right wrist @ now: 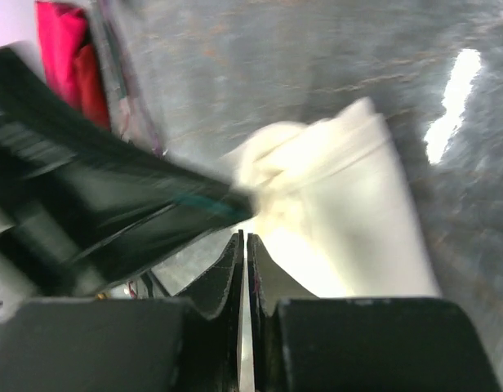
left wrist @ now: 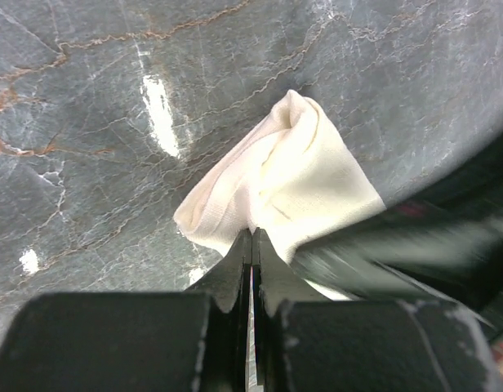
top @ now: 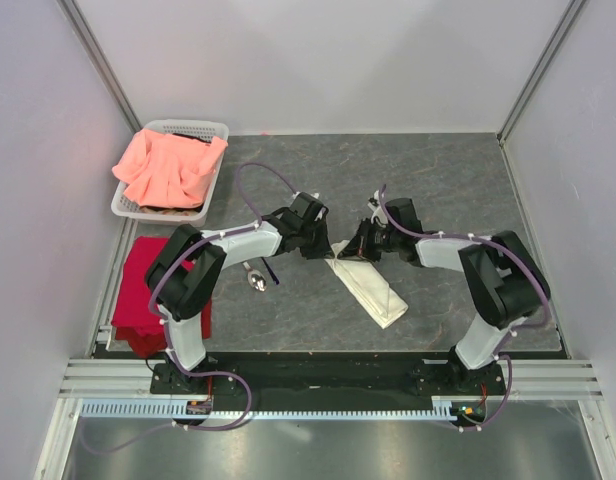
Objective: Fold the napkin into a case and place the utensils inside
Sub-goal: Grasp the top corner of the square folded napkin from the folded napkin.
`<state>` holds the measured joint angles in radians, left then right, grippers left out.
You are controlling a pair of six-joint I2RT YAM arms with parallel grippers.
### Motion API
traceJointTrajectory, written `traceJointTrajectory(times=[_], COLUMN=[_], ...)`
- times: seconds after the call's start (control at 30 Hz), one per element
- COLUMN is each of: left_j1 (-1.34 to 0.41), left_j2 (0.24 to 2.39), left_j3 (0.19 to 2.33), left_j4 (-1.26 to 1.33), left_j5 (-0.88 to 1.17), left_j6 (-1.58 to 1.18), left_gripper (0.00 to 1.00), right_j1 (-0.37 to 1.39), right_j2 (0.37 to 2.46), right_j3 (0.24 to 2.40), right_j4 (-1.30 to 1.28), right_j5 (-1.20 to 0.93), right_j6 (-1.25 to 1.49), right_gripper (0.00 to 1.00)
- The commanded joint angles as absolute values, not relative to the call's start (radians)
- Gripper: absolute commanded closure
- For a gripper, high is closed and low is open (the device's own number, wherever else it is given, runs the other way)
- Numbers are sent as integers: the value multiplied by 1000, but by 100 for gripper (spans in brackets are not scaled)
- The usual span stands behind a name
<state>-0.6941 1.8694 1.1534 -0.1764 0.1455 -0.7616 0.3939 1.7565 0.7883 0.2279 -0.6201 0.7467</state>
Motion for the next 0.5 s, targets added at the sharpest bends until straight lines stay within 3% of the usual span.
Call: traceJointTrajectory(times=[0.0, 0.4, 0.47], left_j1=[-698, -698, -698], left_j2=[1868, 1873, 1903], left_j3=[1184, 1207, 1227], left_j4=[-147, -143, -138], left_j5=[164, 199, 219], left_j6=[-752, -756, -761], left_gripper=[98, 98, 91], right_j1=[376, 417, 420], right_j2=[1643, 1798, 1824], right_j3=[819, 789, 775], right_j4=[101, 218, 253], right_j5=[-572, -558, -552], right_j6=[635, 679, 701], right_gripper=[89, 92, 93])
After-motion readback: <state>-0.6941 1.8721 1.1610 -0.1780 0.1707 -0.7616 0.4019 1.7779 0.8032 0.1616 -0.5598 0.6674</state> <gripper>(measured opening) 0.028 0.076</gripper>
